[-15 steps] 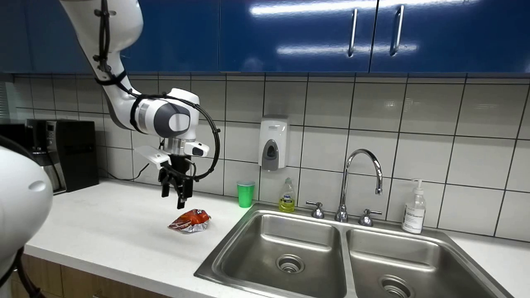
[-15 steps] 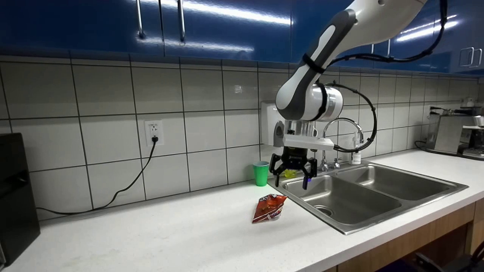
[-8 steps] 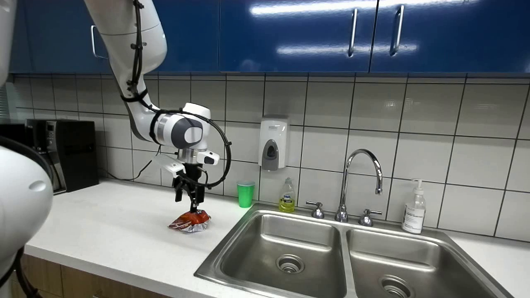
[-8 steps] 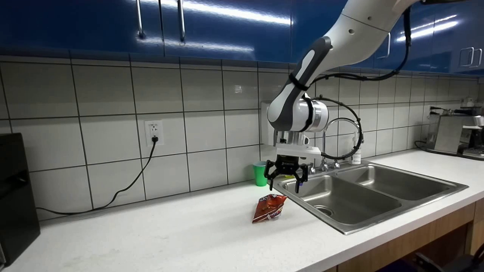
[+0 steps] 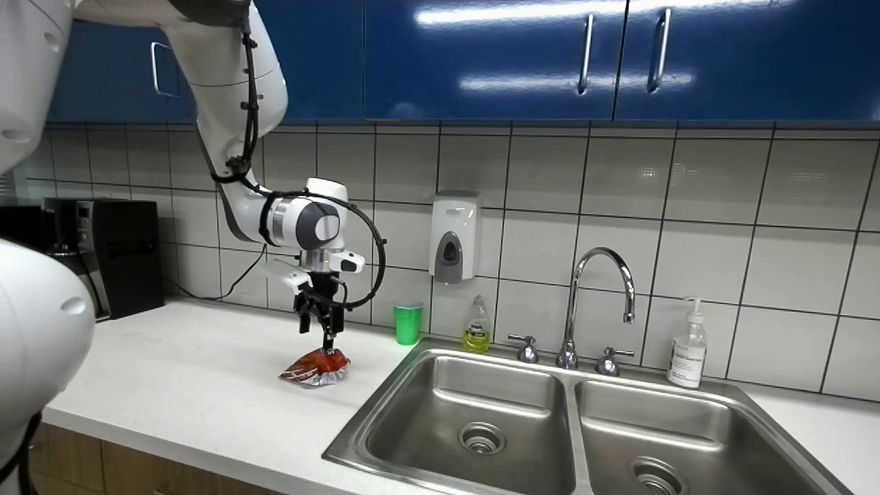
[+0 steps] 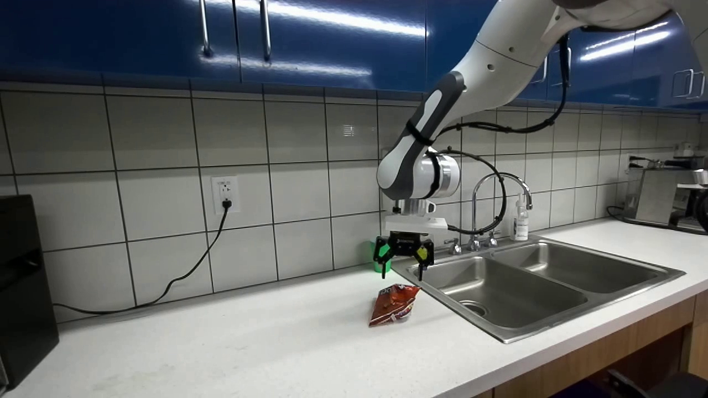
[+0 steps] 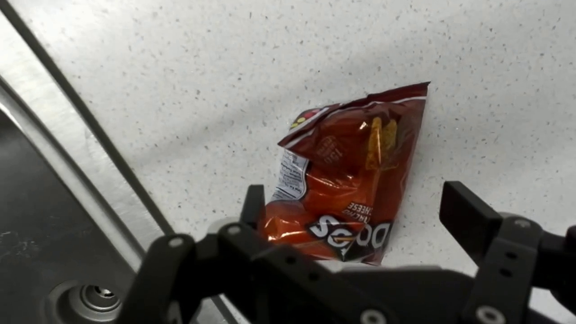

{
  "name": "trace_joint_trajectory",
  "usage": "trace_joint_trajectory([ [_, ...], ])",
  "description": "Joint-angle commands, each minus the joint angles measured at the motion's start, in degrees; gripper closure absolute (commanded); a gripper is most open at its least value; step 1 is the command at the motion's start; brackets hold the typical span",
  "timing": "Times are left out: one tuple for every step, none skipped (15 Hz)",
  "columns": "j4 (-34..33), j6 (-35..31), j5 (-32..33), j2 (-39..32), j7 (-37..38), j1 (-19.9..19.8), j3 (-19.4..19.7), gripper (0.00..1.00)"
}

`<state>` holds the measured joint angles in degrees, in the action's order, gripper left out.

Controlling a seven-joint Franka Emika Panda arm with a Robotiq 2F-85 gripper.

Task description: Put the red packet in the left sink

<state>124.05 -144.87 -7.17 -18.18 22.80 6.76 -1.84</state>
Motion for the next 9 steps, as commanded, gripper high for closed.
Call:
trace_joint_trajectory([
  [-2.1, 0.63, 4.89, -1.2, 8.94, 3.65, 2.69, 0.0],
  [-2.13, 0.45, 5.72, -1.25, 10.75, 4.37, 3.11, 0.0],
  [-2.17, 0.4, 6.88, -1.35, 13.14, 5.28, 3.76, 0.0],
  [-2.22, 0.37, 8.01, -1.46, 15.28, 6.05, 4.34, 0.0],
  [-2.41, 0.42, 8.75, -1.75, 16.58, 6.42, 4.47, 0.0],
  [-2.51, 0.37, 9.51, -1.93, 17.84, 6.78, 4.69, 0.0],
  [-2.81, 0.37, 10.0, -2.33, 18.67, 6.9, 4.72, 0.0],
  [-3.19, 0.68, 10.14, -2.72, 19.27, 6.9, 4.68, 0.0],
  [-3.57, 0.65, 10.17, -3.17, 19.59, 6.84, 4.67, 0.0],
])
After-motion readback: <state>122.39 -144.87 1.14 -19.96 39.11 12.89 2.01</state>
